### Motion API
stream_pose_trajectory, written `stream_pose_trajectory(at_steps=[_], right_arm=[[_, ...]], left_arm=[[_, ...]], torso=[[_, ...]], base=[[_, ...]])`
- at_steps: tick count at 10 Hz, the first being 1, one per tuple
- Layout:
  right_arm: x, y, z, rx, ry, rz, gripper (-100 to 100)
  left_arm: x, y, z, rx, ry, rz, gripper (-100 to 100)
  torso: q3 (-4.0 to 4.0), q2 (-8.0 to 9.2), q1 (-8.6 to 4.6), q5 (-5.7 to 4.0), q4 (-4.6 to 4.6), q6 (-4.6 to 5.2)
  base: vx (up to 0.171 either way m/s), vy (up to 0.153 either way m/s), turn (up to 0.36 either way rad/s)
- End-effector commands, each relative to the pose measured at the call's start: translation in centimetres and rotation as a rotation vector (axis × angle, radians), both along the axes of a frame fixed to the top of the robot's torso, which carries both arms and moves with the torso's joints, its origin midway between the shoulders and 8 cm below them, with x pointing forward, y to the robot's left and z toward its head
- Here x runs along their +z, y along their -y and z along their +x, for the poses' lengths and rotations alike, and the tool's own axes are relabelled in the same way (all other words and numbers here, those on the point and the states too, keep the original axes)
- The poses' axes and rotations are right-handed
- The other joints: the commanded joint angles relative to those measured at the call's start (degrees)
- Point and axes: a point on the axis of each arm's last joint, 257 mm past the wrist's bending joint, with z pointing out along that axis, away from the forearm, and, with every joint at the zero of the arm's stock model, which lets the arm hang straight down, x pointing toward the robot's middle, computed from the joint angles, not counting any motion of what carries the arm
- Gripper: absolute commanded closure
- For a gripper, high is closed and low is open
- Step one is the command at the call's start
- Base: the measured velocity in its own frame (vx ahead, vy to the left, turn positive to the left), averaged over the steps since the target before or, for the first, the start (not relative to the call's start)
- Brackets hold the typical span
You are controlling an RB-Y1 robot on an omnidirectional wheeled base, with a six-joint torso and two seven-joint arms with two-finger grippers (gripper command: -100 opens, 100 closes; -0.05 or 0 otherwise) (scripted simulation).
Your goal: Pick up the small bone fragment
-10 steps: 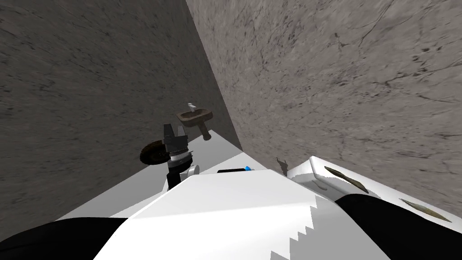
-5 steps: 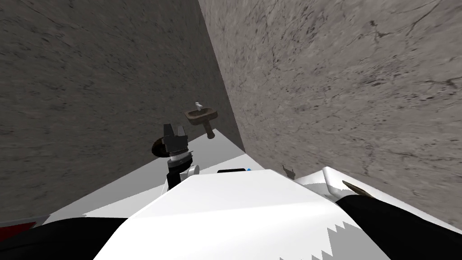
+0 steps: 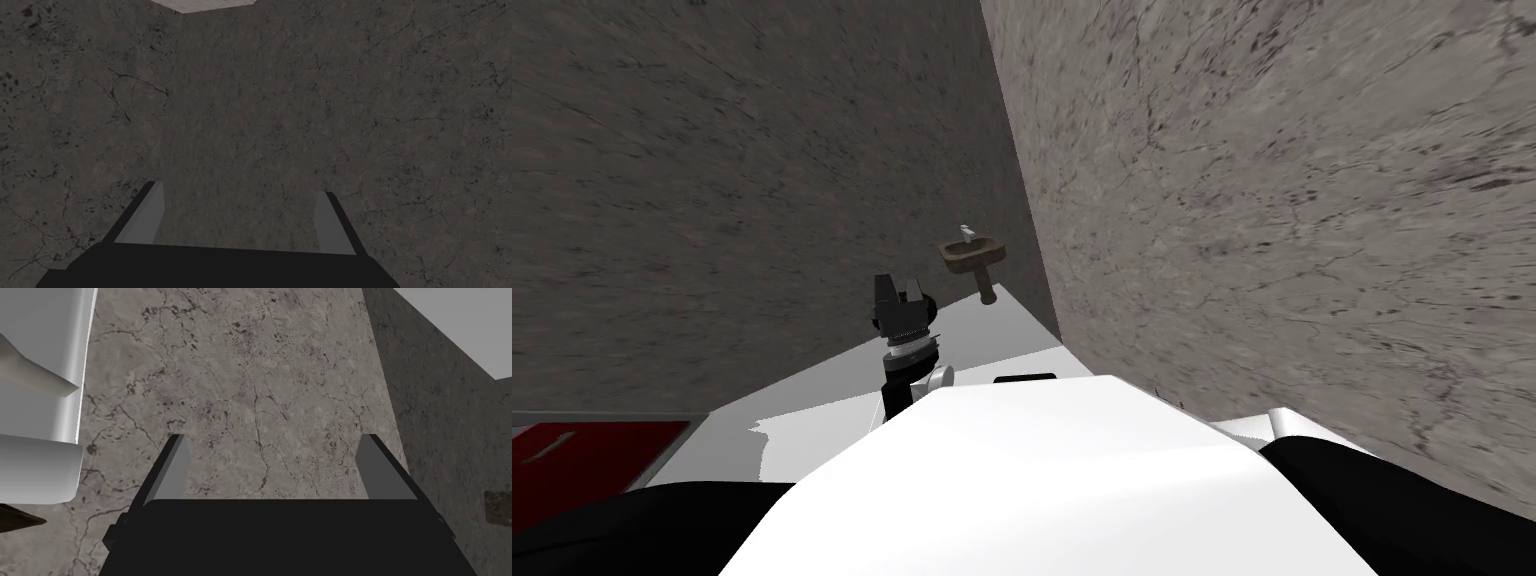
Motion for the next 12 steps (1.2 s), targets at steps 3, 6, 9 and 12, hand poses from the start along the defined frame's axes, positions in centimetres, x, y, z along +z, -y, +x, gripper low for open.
stream_pose_trajectory(at_steps=[3, 6, 9, 12], right_arm=[[0.3, 1.7, -5.1, 0.013, -0.106, -0.051, -100], [1.0, 2.7, -8.6, 0.028, -0.186, -0.086, -100], [3.0, 4.2, -14.3, 0.066, -0.325, -0.143, -100], [4.2, 5.0, -17.5, 0.077, -0.401, -0.169, -100]], left_arm=[[0.0, 0.0, 0.0, 0.0, 0.0, 0.0, 0], [0.0, 0.0, 0.0, 0.0, 0.0, 0.0, 0], [0.0, 0.0, 0.0, 0.0, 0.0, 0.0, 0], [0.0, 0.0, 0.0, 0.0, 0.0, 0.0, 0]], torso=[[0.05, 0.09, 0.12, 0.02, 0.02, 0.01], [-0.01, -0.01, -0.03, 0.0, 0.0, 0.0], [0.03, 0.05, 0.03, 0.01, 0.02, 0.0], [0.03, 0.05, -0.04, -0.01, 0.02, 0.02]], base=[[0.009, -0.008, 0.076], [0.025, -0.034, 0.192], [0.01, -0.022, 0.206], [0.004, -0.037, 0.14]])
